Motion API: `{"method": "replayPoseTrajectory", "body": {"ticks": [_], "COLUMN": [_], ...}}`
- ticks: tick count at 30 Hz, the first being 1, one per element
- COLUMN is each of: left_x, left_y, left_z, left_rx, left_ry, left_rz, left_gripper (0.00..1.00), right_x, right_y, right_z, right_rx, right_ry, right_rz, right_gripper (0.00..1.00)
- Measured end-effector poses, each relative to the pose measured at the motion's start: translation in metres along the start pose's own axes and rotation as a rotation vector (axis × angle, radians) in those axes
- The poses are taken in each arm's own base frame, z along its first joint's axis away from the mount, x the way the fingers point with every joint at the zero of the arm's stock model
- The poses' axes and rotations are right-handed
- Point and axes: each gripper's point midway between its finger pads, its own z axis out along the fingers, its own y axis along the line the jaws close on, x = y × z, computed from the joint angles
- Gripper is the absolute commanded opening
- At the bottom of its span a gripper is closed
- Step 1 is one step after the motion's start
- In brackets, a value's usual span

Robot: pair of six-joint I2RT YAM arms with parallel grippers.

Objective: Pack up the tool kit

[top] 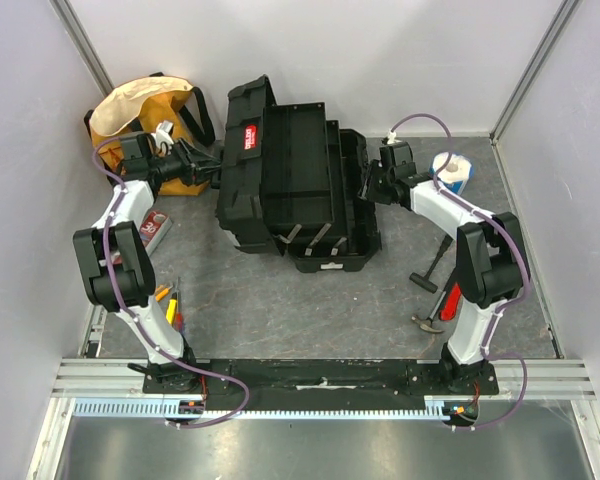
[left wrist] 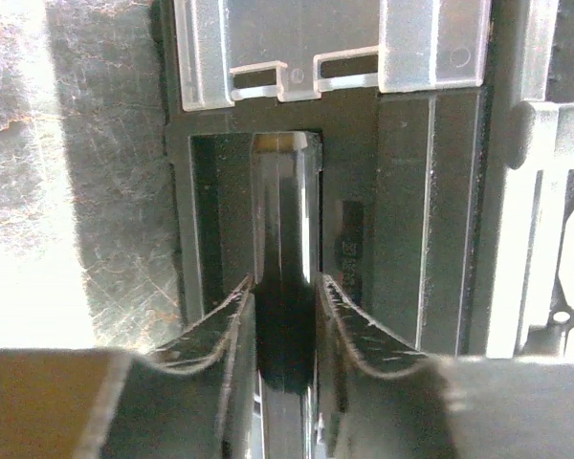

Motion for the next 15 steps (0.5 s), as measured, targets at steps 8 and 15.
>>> {"method": "replayPoseTrajectory", "body": {"ticks": [8, 15], "left_x": [-0.017, -0.003], "left_y": [0.006, 0.019], "left_z": [-0.01, 0.001], "left_rx": [0.038, 0.021], "left_ry": [-0.061, -0.041], "left_rz": [0.086, 0.117], "left_gripper": [0.7, 0.7], "right_x": [-0.01, -0.024], "right_y": [-0.043, -0.07], "right_z": [-0.009, -0.009], "right_rx": [0.069, 0.131], "right_ry": [-0.022, -0.065], "right_rz": [0.061, 0.099], "right_gripper": [0.38, 0.38]}}
